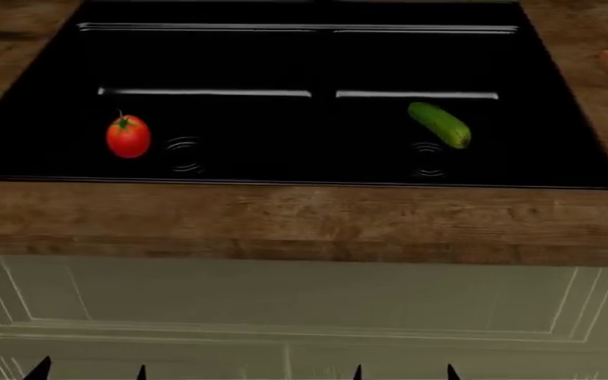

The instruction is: Pick the vegetables from the sink and place them on the cutting board.

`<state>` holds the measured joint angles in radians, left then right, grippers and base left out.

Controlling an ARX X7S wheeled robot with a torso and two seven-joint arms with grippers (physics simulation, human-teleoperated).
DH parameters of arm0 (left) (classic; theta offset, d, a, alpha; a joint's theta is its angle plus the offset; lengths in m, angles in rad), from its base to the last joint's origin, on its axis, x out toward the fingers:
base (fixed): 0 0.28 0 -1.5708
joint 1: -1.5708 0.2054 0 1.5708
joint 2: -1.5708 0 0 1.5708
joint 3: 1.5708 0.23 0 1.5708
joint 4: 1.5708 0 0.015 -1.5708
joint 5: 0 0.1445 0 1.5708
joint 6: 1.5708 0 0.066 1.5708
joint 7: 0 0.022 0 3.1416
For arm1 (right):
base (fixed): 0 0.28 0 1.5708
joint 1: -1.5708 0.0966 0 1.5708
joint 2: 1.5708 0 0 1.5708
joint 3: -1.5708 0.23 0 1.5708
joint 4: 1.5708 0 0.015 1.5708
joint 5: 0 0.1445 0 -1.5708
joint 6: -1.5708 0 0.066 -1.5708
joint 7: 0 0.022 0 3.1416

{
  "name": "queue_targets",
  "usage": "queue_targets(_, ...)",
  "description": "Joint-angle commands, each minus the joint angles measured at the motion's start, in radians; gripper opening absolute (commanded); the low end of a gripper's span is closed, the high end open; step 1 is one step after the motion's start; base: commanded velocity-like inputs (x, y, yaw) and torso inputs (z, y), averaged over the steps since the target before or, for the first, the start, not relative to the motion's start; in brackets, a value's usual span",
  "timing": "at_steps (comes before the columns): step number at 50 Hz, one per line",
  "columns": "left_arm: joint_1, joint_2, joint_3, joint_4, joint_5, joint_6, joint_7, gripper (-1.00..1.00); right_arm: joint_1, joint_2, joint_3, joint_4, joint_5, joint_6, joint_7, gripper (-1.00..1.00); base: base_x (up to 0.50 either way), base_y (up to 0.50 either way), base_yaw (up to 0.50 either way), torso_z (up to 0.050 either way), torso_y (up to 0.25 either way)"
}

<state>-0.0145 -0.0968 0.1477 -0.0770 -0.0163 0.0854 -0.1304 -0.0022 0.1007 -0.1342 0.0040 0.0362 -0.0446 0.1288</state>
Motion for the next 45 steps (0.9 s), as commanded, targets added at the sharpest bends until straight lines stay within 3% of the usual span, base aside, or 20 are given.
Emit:
queue_targets(1,-0.021,0.023,-0.025,-0.021,-0.014,0.004,-0.003,1.0,0.007,-0.007,0.013,0.018,-0.005,-0.008,-0.013,1.0,0.0,0.5,0.0,0.0,0.0)
queue_targets(4,-0.014,0.029,-0.026,-0.028,-0.033,0.01,-0.009,1.0,-0.016,-0.007,0.02,-0.019,-0.005,-0.009,0.01,1.0,0.0,0.5,0.0,0.0,0.0)
queue_targets(7,-0.093,0.04,-0.002,-0.155,0.001,0.096,-0.024,1.0,-0.016,0.035,0.019,-0.283,0.04,0.323,0.001,1.0,0.03,0.17,0.0,0.0,0.0)
queue_targets(9,0.038,0.036,0.06,-0.063,0.102,0.193,-0.063,1.0,0.04,0.085,0.056,-0.505,0.069,0.528,-0.007,1.0,0.0,0.0,0.0,0.05,-0.038)
queue_targets(10,-0.047,-0.077,-0.037,0.087,0.214,0.043,0.035,1.0,0.113,0.107,0.092,-0.581,0.11,0.662,-0.017,1.0,0.0,0.0,0.0,0.05,-0.041)
queue_targets(11,-0.099,-0.072,-0.059,0.237,0.088,-0.107,0.106,1.0,0.173,0.123,0.106,-0.632,0.132,0.763,-0.022,1.0,0.0,0.0,0.0,0.05,-0.018)
queue_targets(12,-0.096,-0.058,-0.077,0.267,0.04,-0.217,0.116,1.0,0.222,0.137,0.114,-0.674,0.15,0.84,-0.028,1.0,0.0,0.0,0.0,0.05,-0.016)
queue_targets(13,-0.1,-0.063,-0.077,0.26,0.062,-0.21,0.1,1.0,0.278,0.16,0.109,-0.707,0.151,0.907,-0.03,1.0,0.0,0.0,0.0,0.05,-0.014)
queue_targets(14,-0.244,-0.069,-0.099,0.41,0.125,-0.36,0.093,1.0,0.351,0.163,0.144,-0.729,0.186,0.997,-0.041,1.0,0.0,0.0,0.0,0.05,-0.012)
queue_targets(16,-0.364,-0.076,-0.094,0.6,0.12,-0.66,0.143,1.0,0.484,0.196,0.146,-0.736,0.205,1.131,-0.049,1.0,0.0,0.0,0.0,0.05,-0.013)
queue_targets(18,-0.461,-0.087,-0.121,0.575,0.095,-0.909,0.17,1.0,0.6,0.214,0.151,-0.725,0.223,1.227,-0.06,1.0,0.0,0.0,0.0,0.05,-0.014)
queue_targets(20,-0.583,-0.116,-0.108,0.514,0.097,-0.958,0.195,1.0,0.702,0.237,0.135,-0.669,0.221,1.26,-0.069,1.0,0.0,0.0,0.0,0.05,-0.014)
queue_targets(23,-0.706,-0.122,-0.101,0.389,0.092,-0.969,0.205,1.0,0.796,0.251,0.083,-0.552,0.201,1.241,-0.075,1.0,0.0,0.0,0.0,0.05,-0.012)
queue_targets(27,-0.86,-0.102,-0.045,0.04,0.106,-0.844,0.182,1.0,0.876,0.227,0.002,-0.238,0.154,1.067,-0.093,1.0,0.0,0.0,0.0,0.05,-0.012)
queue_targets(30,-0.982,-0.068,0.006,-0.32,0.125,-0.66,0.143,1.0,0.954,0.21,-0.12,0.114,0.08,0.895,-0.116,1.0,0.0,0.0,0.0,0.05,-0.011)
queue_targets(34,-1.188,-0.012,0.042,-0.843,0.127,-0.35,0.106,1.0,1.102,0.166,-0.15,0.651,0.041,0.594,-0.139,1.0,0.0,0.0,0.0,0.05,-0.011)
queue_targets(36,-1.305,0.015,0.052,-1.143,0.127,-0.169,0.077,1.0,1.165,0.157,-0.158,0.805,0.028,0.53,-0.142,1.0,0.0,0.0,0.0,0.05,-0.012)
queue_targets(37,-1.308,0.016,0.05,-1.23,0.12,-0.167,0.073,1.0,1.193,0.152,-0.173,0.869,0.016,0.51,-0.15,1.0,0.0,0.0,0.0,0.05,-0.01)
queue_targets(40,-1.296,0.009,0.034,-1.231,0.085,-0.199,0.097,1.0,1.32,0.123,-0.246,1.093,-0.04,0.444,-0.198,1.0,0.32,0.0,0.0,0.033,-0.007)
queue_targets(45,-1.307,-0.021,0.032,-1.23,0.075,-0.217,0.069,1.0,1.307,0.134,-0.254,0.959,-0.041,0.515,-0.217,1.0,0.5,0.0,0.0,0.0,0.0)
